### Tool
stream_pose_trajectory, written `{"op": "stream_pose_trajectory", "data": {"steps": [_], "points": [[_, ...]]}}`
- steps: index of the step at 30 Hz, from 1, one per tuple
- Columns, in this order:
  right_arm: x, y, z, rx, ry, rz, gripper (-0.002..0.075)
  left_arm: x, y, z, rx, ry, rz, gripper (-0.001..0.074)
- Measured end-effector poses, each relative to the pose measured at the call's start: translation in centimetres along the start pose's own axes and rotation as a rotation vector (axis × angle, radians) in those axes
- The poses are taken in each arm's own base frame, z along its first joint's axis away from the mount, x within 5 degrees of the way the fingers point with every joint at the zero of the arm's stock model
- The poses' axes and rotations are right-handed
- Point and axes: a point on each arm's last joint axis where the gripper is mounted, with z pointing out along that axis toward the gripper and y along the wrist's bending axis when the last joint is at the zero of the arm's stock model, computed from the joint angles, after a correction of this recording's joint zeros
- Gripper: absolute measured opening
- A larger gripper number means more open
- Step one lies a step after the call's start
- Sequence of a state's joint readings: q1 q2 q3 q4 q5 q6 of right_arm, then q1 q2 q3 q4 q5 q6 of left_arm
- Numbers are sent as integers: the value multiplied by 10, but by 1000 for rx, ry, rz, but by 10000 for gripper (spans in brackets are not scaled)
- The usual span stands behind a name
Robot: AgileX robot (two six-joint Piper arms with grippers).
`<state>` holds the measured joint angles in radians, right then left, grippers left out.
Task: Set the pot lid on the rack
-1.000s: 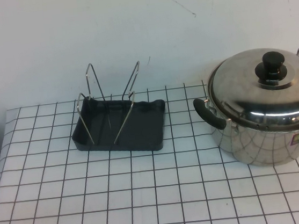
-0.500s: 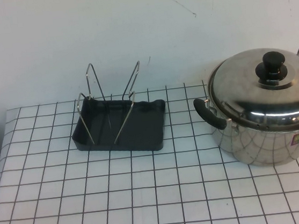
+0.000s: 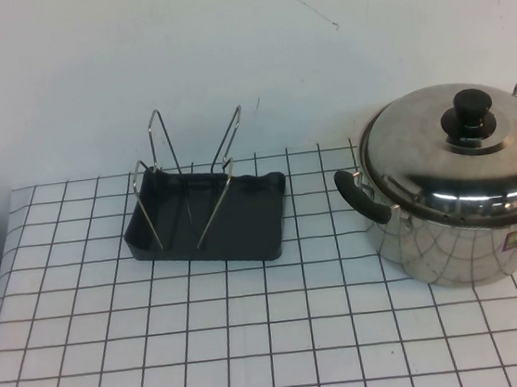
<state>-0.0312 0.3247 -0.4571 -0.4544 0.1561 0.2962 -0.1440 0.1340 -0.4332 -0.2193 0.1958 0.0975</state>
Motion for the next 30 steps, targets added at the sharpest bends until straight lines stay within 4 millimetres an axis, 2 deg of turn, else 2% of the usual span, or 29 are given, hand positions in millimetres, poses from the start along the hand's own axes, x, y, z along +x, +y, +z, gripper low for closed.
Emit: {"op": "stream_pose_trajectory", "data": {"steps": [4,8,12,16,18,19,25,27,30], "points": [[-12,5,33,-46,86,2,-3,-13,-2,17,4,101,2,-2],[-13,24,69,-169,58,-9,-3,-11,0,37,-4,148,-22,-2],[-9,50,102,-331,-46,-77,-3,-9,1,53,-14,150,-79,-3],[8,74,133,-478,-105,-81,15,-6,2,65,-24,153,-161,-3],[22,84,148,-534,-96,-66,69,-6,3,71,-32,145,-204,-3],[28,89,155,-561,-99,-52,120,-6,3,73,-37,139,-213,-3],[67,107,194,-605,-65,39,524,1,6,86,-58,166,-217,-3],[80,111,210,-598,-28,55,582,3,7,89,-62,181,-217,-3],[91,117,230,-601,-8,54,616,6,7,92,-65,195,-218,-3]]}}
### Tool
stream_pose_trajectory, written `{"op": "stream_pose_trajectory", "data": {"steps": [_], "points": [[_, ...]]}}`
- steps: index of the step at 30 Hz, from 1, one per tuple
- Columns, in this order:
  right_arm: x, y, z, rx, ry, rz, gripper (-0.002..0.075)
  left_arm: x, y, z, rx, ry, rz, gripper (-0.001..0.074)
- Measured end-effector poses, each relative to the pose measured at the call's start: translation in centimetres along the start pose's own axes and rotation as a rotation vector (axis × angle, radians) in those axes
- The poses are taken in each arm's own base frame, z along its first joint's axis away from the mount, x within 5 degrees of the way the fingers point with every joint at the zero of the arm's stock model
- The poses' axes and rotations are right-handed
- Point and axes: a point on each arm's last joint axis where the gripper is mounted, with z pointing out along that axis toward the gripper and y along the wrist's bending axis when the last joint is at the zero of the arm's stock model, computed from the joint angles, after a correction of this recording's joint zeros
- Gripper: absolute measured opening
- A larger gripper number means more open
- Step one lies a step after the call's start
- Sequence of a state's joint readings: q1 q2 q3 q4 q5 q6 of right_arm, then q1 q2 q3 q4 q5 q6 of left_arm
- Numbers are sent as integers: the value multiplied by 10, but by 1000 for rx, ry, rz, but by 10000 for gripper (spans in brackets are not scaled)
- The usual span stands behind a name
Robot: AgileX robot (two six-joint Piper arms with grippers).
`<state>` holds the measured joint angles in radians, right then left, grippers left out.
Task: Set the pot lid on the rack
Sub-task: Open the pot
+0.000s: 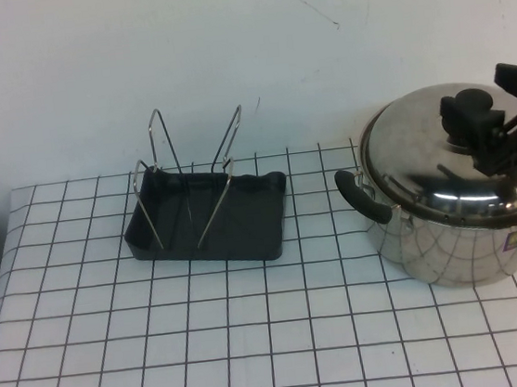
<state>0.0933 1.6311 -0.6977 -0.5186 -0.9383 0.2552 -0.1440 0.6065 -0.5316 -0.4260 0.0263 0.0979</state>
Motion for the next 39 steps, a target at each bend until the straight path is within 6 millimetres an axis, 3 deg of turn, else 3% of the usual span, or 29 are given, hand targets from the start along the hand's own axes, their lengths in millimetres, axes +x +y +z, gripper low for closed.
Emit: {"op": "stream_pose_trajectory", "data": {"steps": [8,15,20,25,31,35,39], "points": [[20,-10,30,-2,30,14,595,0,0,1,-2,-2,-4,-3],[24,-11,31,5,41,22,337,1,0,1,1,9,-20,-3],[24,-11,32,6,35,24,340,4,0,1,4,41,-30,-3],[19,-12,32,15,-40,44,340,6,-2,1,20,67,-180,-3],[-6,-13,26,24,-168,42,340,14,-8,-1,63,166,-357,-3],[-38,-6,14,-24,-245,40,340,21,-20,-4,153,299,-536,-3],[-84,25,-8,-218,-339,53,340,21,-40,-12,352,404,-661,-3]]}}
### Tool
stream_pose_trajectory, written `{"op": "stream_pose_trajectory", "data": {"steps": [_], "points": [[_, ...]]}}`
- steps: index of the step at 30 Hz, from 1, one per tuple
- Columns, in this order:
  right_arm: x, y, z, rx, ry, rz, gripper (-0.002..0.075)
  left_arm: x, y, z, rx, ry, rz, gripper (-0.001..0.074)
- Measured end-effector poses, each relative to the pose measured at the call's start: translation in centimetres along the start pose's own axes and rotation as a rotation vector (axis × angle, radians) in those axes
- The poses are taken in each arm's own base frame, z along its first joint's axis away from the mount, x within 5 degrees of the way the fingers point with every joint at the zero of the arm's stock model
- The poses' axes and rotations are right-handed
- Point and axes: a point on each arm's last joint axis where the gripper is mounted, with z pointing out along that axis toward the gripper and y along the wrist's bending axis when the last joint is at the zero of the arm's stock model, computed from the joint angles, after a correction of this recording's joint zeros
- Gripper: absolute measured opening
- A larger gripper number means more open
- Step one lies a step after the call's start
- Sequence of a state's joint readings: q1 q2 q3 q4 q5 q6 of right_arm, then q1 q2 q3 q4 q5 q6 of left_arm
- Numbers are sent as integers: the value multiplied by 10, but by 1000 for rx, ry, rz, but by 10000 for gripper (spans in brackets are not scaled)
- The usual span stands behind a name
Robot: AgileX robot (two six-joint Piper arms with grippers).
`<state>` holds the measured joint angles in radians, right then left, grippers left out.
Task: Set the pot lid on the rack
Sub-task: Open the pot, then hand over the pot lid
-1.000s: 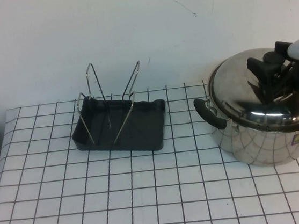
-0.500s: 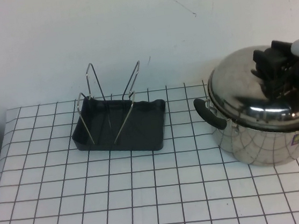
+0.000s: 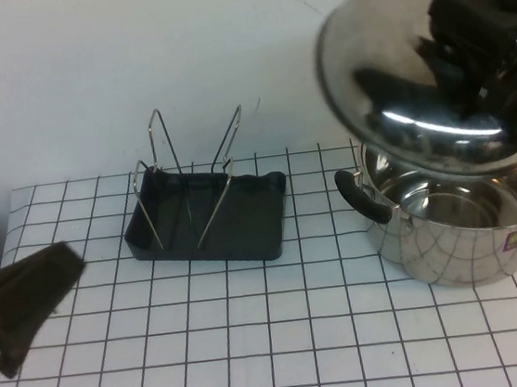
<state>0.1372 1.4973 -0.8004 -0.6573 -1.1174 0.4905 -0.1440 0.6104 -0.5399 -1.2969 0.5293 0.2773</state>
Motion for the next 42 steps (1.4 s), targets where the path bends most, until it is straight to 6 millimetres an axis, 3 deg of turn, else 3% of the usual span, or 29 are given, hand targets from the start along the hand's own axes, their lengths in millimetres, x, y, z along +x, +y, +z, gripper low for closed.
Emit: {"op": "stream_pose_trajectory", "data": {"steps": [5,7,13,15,18,23,26,28,33,35,40,42], "points": [[-49,59,-4,-254,-107,-25,340,6,-25,-4,259,68,74,41],[-62,78,-7,-325,-146,-16,340,7,-31,-6,310,85,110,141],[-77,116,-11,-469,-190,33,340,10,-44,-11,395,153,122,575],[-77,126,-11,-497,-174,61,340,11,-49,-13,421,172,135,643],[-76,140,-10,-537,-158,98,340,10,-55,-15,444,182,149,677],[-78,165,-12,-618,-165,119,340,10,-57,-16,451,178,165,662],[-77,173,-13,-644,-161,119,340,10,-57,-16,455,175,187,587],[-73,176,-11,-654,-154,127,340,10,-57,-16,455,174,192,506],[-55,177,-1,-649,-124,171,340,9,-60,-17,479,169,177,186],[-47,176,4,-629,-109,210,340,10,-60,-18,487,176,175,100],[-45,176,6,-622,-101,258,340,10,-61,-18,497,182,171,77],[-45,176,6,-615,-107,270,381,10,-61,-18,497,184,180,61]]}}
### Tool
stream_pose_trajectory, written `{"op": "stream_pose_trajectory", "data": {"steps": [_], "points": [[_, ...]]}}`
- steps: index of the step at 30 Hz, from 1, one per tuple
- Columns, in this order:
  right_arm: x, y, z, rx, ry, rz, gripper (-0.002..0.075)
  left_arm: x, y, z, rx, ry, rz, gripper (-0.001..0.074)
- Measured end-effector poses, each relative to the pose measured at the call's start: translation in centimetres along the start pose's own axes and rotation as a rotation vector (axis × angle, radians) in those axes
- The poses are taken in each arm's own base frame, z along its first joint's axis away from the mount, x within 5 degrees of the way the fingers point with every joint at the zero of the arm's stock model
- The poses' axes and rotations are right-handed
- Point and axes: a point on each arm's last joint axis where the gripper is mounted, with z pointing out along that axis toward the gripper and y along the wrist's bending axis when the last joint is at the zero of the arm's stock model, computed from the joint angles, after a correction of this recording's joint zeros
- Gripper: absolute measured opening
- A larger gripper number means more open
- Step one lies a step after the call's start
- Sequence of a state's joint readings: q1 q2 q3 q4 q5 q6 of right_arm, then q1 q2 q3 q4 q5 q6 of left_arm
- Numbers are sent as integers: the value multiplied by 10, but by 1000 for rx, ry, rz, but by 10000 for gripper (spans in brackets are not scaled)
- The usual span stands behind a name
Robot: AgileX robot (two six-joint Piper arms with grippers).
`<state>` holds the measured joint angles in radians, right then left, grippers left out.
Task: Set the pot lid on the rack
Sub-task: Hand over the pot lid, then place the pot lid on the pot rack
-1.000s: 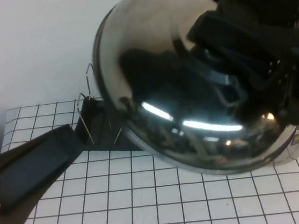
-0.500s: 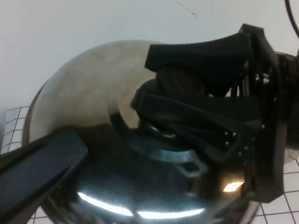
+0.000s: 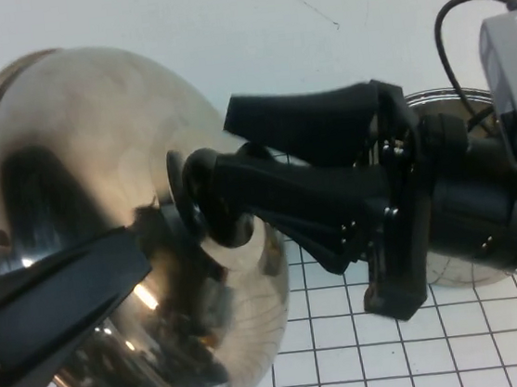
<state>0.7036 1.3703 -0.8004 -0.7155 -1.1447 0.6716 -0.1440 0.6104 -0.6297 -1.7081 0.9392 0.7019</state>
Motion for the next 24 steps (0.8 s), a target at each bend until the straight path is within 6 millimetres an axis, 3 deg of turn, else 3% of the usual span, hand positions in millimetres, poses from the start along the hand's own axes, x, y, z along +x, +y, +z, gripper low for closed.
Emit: {"op": "stream_pose_trajectory", "data": {"steps": [5,8,11,14,19,21,24], "points": [[-4,-3,0,37,-44,49,627,1,4,0,-44,13,61,59],[-13,-2,-2,53,-79,52,664,0,7,1,-49,18,108,59],[-30,4,-6,57,-131,-1,653,-6,14,7,-65,33,129,59],[-51,14,-12,41,-186,-66,554,-21,22,20,-79,46,132,59],[-84,43,-27,-38,-204,-245,152,-62,36,49,-132,85,187,59],[-90,52,-33,-23,-124,-350,71,-81,43,62,-173,113,248,59],[-97,55,-48,92,45,-480,24,-106,56,79,-232,162,332,59]]}}
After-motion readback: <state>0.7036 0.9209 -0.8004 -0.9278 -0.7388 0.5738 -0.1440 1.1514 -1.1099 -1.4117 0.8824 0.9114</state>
